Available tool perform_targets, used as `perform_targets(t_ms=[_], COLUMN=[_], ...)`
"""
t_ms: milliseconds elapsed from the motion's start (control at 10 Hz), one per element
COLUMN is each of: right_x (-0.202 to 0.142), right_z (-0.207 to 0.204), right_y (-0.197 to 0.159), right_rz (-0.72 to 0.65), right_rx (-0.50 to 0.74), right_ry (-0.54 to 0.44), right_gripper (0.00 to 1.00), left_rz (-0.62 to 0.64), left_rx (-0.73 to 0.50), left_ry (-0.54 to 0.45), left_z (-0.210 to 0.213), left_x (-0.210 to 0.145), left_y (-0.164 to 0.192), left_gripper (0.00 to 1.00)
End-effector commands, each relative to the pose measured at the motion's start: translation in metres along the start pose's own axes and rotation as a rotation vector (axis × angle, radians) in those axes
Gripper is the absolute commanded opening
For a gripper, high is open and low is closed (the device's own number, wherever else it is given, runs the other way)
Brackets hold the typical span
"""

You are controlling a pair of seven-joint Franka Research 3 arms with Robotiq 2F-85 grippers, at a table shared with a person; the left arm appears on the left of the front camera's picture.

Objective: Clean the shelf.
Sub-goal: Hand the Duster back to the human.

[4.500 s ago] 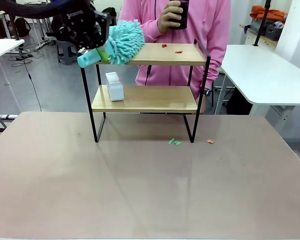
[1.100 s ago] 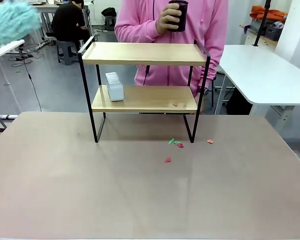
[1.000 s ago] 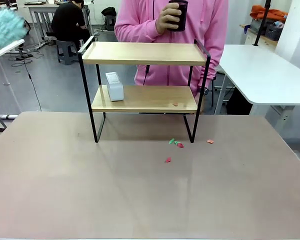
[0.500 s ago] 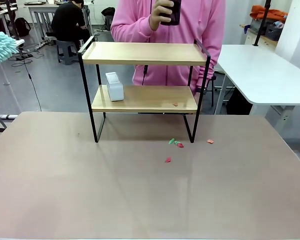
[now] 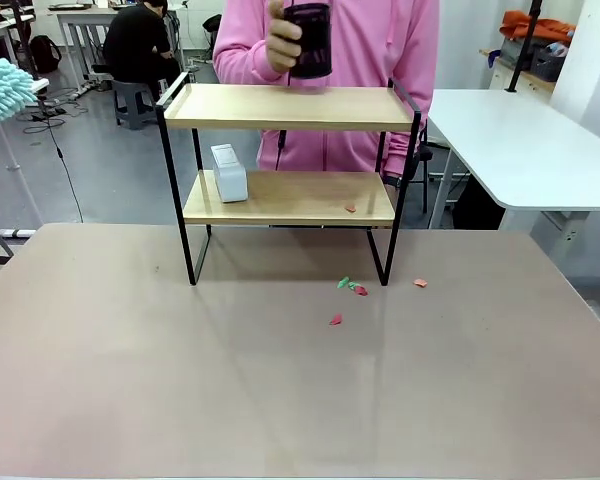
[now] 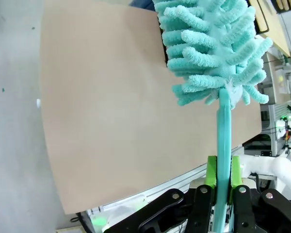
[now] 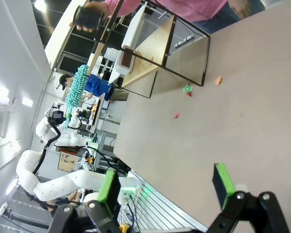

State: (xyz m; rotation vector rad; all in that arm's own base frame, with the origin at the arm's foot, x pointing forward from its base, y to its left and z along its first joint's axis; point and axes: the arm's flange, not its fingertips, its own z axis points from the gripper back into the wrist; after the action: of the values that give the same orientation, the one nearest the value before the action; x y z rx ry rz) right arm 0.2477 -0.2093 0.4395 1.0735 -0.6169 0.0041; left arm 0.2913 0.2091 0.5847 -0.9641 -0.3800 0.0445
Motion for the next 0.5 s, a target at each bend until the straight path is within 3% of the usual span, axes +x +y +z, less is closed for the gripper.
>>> perform_targets(t_ms=[0,400], right_x=[0.0036,0.0036], right_z=[-0.0001,-0.0001], right_y=[0.0002,0.0002], right_rz=[0.028,0.028], right_rx=[0.017,0.017], right_ry=[-0.020,-0.020], right_gripper=[1.00,1.00], left_rz=[-0.022,-0.022], left_rx=[-0.007,-0.007], left_ry=[-0.001,-0.001], left_z=[0.0038,0.0038], left_x=[-0.0003,-0.0003], left_y=[0.0011,0.0011], left_gripper=[0.12,0.12])
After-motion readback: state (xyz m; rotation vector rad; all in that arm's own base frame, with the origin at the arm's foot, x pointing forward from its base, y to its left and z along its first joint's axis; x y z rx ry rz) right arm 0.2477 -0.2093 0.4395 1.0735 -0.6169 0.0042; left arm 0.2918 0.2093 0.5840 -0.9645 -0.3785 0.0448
